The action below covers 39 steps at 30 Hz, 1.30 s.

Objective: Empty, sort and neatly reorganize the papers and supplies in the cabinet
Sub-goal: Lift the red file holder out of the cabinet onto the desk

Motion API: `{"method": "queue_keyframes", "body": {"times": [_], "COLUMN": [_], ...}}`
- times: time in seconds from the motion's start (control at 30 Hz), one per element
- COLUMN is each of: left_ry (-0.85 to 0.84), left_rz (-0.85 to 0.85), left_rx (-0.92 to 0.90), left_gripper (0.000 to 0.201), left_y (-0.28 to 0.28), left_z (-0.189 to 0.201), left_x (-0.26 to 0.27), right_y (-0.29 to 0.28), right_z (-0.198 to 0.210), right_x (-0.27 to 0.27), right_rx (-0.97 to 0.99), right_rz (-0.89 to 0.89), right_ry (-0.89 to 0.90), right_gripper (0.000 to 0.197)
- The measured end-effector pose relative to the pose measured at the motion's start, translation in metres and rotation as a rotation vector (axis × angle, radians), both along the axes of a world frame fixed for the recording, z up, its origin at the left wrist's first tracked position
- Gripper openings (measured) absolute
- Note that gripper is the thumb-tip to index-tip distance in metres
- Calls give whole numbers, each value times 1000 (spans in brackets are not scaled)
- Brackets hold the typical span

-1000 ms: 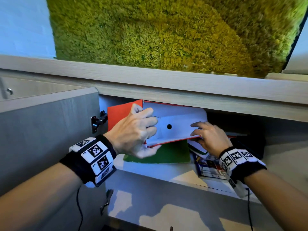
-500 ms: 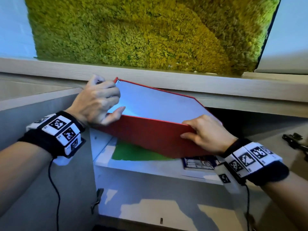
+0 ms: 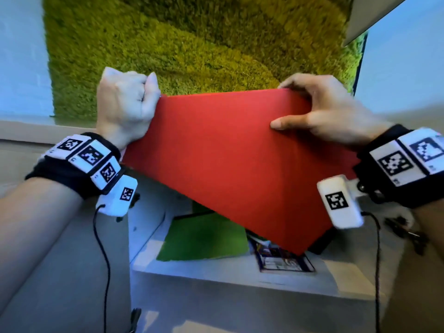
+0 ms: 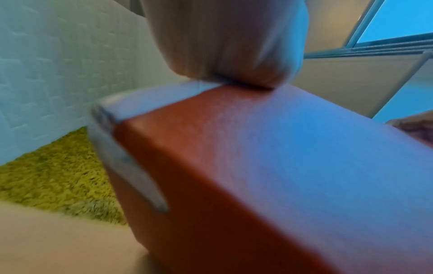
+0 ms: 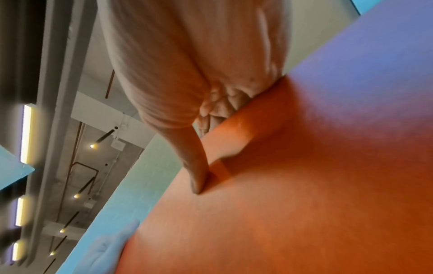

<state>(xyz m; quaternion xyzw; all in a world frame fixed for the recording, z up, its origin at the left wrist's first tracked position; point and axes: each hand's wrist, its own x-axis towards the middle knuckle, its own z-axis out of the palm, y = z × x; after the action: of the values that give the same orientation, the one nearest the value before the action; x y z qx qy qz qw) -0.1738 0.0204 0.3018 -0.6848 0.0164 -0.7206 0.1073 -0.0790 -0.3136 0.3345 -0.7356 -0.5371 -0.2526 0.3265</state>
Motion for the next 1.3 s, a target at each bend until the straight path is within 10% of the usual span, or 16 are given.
{"method": "queue_keyframes", "body": {"times": [0.33,0.63,1.0,1.3], "left_ry": [-123,-220,175,235], "left_rz": [-18,-76,-91,-142], "left_rx": [-246,-355,-481,-630], "left_gripper": [51,64,45,75], "left_y": [-45,-56,-60,-74], "left_z": [116,119,26,14], "left_x": [0,50,113,110], "right_y": [-16,-17,-7,-21], "right_z": [134,179,79,-69], "right_x": [-20,11,80,109], "right_rx": [187,104,-133,251], "right_rz": [-67,-269,-595,-674], "right_ry": [-92,-227,-521,-436], "right_gripper": [45,48,76,54]}}
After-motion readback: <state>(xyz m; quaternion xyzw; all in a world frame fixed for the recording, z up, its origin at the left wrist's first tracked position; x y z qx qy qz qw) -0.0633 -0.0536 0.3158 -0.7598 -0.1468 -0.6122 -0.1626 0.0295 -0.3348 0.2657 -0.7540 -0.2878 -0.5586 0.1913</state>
